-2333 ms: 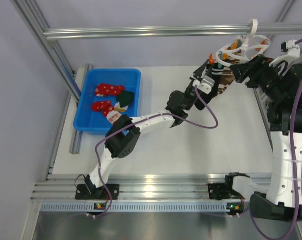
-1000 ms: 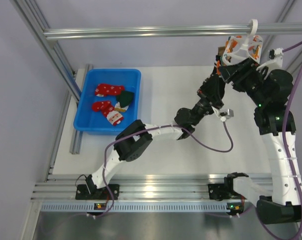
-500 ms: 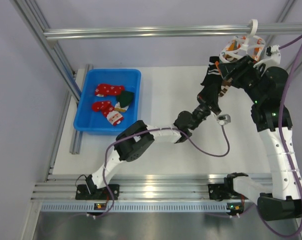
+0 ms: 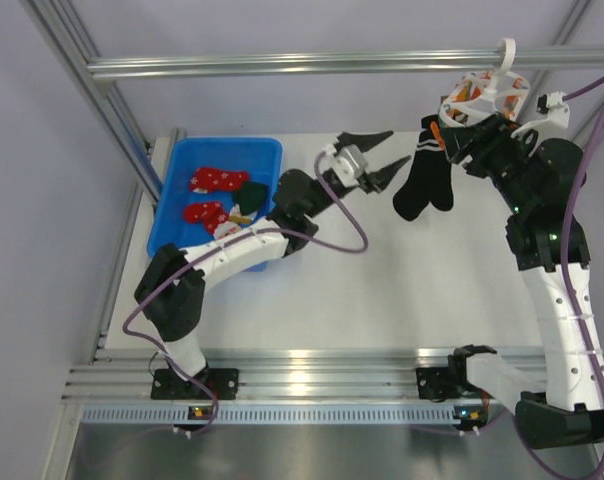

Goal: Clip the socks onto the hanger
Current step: Open the clamp at the hanger.

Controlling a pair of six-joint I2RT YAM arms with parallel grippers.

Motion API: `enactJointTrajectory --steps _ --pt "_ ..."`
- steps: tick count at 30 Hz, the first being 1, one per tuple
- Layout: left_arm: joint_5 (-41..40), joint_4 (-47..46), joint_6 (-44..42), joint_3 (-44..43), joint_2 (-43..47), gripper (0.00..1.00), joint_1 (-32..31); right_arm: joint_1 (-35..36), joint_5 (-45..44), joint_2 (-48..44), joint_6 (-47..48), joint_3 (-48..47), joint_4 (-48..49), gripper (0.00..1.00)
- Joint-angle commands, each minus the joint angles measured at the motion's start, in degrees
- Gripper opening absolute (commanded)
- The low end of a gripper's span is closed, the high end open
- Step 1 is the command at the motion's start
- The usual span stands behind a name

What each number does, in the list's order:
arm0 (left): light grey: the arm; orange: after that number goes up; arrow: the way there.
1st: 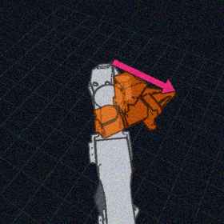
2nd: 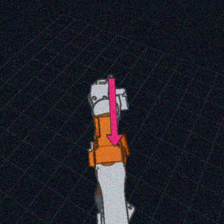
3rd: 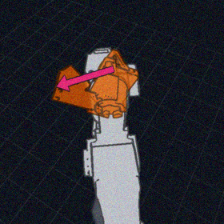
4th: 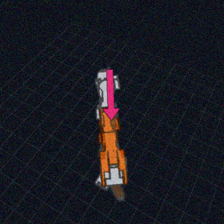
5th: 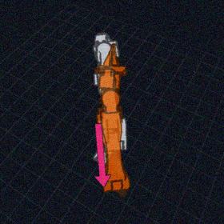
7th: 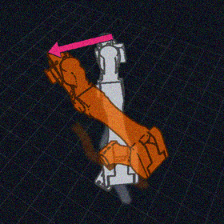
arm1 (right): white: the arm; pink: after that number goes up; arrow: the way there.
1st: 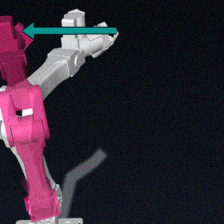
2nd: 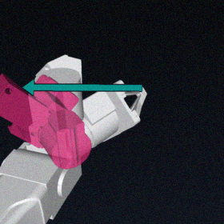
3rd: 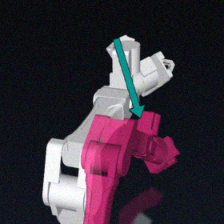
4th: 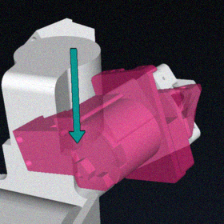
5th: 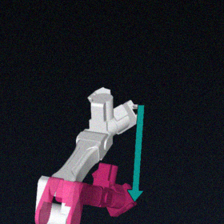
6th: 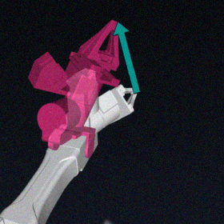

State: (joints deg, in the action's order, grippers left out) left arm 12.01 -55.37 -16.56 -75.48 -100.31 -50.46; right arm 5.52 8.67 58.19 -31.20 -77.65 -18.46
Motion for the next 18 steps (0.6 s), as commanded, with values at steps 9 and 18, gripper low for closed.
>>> enactJointTrajectory --steps 9,18 --pt "31.2 -11.9 57.2 -17.7 -16.0 0.56 7.5 0.7 1.7 -2.4 1.4 -2.1 2.1 0.65" --pt "28.4 -13.7 55.3 -28.3 -24.0 0.55 7.1 0.5 4.5 -1.7 2.6 -3.1 1.8 0.68"
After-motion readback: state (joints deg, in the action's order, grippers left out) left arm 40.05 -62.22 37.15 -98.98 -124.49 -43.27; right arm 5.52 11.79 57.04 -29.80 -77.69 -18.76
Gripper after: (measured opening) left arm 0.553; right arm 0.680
